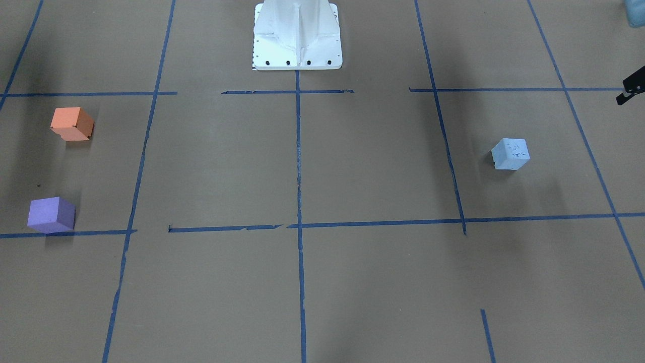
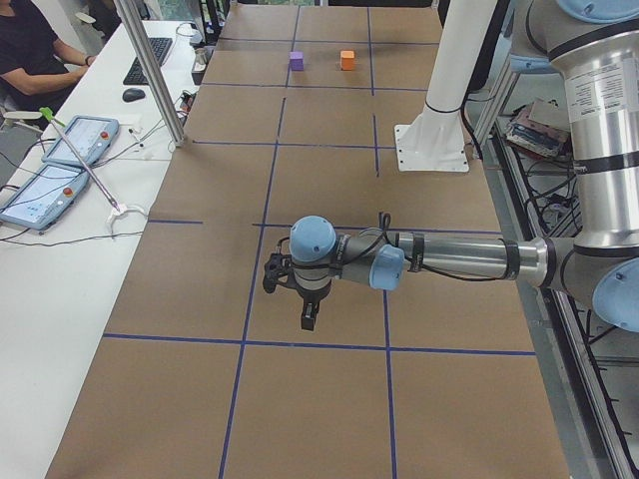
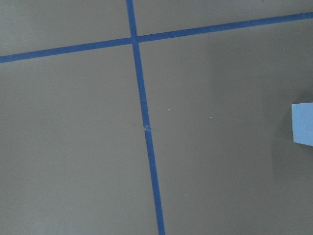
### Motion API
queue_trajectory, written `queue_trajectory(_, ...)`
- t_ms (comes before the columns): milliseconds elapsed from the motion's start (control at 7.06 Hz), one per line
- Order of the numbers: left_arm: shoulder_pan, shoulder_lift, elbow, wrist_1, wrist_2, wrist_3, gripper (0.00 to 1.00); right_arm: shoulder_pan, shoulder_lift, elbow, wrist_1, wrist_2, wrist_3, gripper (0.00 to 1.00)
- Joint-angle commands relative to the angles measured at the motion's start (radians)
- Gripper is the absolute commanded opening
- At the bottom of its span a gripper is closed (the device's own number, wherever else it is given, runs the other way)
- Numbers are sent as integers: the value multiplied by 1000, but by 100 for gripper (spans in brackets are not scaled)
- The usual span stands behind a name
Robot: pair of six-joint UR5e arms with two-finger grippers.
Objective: Place blue block between orange and purple blocks
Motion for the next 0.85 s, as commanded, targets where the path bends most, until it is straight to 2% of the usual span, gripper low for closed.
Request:
queue_trajectory(0,185,-78,9,-108,10,-327,100,-2,0,-4,2,9,-2,100)
queue_trajectory(283,358,-133,11,-113,178,-459,100,-9,2,-3,2,20,-2,100)
queue_trajectory(425,415,-167,14,-113,206,-524,100,-11,2,-4,2,20,-4,100)
queue_trajectory(708,452,-207,78,-131,209,-529,100,-12,2,-6,2,20,-5,100)
